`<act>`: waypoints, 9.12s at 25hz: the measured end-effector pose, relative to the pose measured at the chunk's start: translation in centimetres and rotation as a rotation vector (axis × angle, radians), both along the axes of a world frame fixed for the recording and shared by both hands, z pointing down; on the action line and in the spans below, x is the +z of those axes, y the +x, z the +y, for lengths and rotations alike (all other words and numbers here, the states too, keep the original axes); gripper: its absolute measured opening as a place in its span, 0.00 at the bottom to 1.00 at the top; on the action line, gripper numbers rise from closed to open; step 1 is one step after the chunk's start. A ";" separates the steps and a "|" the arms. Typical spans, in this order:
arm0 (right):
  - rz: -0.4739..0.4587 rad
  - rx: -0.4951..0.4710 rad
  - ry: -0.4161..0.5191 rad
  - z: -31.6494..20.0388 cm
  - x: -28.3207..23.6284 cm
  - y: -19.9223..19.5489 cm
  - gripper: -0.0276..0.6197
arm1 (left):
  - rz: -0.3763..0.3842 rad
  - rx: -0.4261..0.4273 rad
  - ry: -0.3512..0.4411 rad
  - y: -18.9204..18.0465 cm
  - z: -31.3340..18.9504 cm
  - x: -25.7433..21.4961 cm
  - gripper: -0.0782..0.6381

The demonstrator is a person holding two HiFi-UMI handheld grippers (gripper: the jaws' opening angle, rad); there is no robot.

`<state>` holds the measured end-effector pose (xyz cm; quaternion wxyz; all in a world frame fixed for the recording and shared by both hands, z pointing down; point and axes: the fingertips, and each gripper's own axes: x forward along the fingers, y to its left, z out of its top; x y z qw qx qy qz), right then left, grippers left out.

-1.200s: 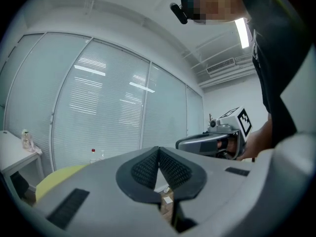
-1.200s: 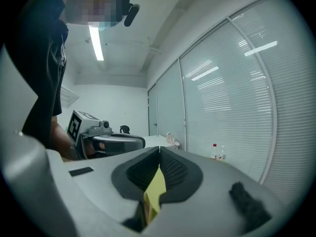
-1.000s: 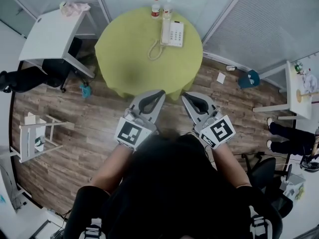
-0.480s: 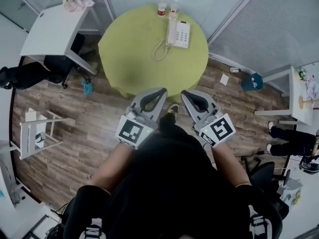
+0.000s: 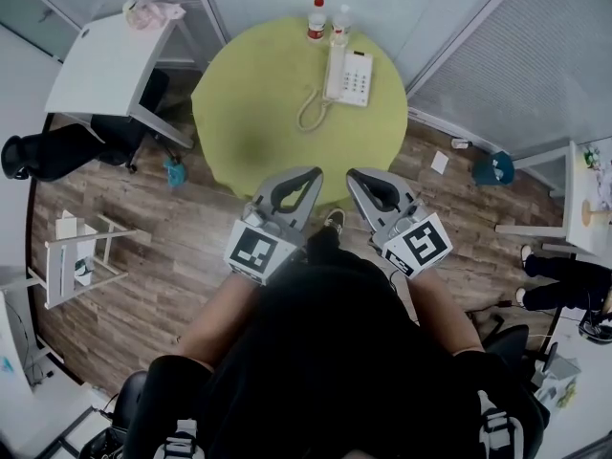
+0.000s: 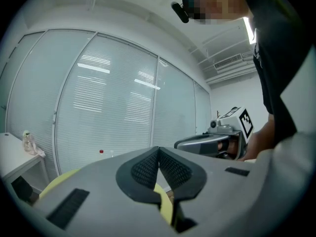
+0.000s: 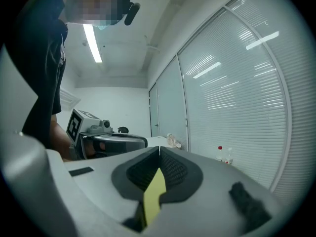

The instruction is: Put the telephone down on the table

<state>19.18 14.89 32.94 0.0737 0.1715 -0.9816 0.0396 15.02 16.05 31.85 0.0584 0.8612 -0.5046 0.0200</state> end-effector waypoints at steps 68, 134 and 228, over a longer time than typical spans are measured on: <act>0.116 0.351 -0.146 -19.3 6.2 -21.7 0.07 | 0.050 0.328 -0.076 -21.5 -20.2 4.6 0.13; 0.694 0.705 -0.740 -42.4 41.3 -10.4 0.42 | -0.019 0.203 -0.062 -13.8 -42.2 25.1 0.13; 0.525 0.615 -0.859 -33.0 39.6 -41.2 0.37 | -0.045 0.122 -0.177 -43.8 -34.8 27.5 0.13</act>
